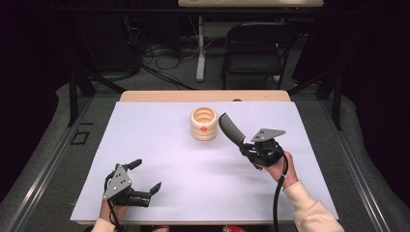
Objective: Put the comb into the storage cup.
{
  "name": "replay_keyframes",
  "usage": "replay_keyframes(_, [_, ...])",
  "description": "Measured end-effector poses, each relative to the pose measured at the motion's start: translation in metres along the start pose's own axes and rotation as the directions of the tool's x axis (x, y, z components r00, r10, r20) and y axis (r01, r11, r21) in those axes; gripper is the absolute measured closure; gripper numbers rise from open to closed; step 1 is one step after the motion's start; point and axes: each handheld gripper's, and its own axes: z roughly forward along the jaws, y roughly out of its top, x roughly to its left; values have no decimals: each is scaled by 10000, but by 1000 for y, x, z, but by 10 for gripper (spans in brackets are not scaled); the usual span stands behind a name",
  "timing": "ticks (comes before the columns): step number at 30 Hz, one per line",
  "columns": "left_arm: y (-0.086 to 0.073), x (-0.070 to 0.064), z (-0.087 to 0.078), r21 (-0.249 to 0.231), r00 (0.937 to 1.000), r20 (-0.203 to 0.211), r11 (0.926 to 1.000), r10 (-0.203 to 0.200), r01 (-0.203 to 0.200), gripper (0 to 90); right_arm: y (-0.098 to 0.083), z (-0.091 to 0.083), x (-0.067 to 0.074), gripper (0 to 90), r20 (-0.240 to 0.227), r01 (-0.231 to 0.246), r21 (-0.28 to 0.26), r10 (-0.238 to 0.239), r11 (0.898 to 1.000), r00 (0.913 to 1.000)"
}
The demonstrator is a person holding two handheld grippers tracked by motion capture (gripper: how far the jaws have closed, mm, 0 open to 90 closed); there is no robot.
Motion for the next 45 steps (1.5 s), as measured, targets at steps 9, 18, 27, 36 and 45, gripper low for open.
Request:
replay_keyframes(9, [0,0,0,6,10000,-11,10000,-1,1,1,3,2,1,725,11,-81,-261,81,9996,10000])
replay_keyframes(18, [0,0,0,-6,10000,-30,10000,-24,24,1,6,6,2,725,-32,-50,-465,49,9989,10000])
replay_keyframes(27, [0,0,0,28,10000,-63,10000,-16,16,1,7,7,0,726,-43,-216,-696,214,9973,9998])
replay_keyframes(36, [0,0,0,11,10000,-69,10000,-50,50,1,11,10,0,725,-58,-300,-931,296,9952,9995])
replay_keyframes(45, [0,0,0,1,9999,-96,10000,-48,48,1,16,16,2,725,-185,-267,-1017,249,9945,9995])
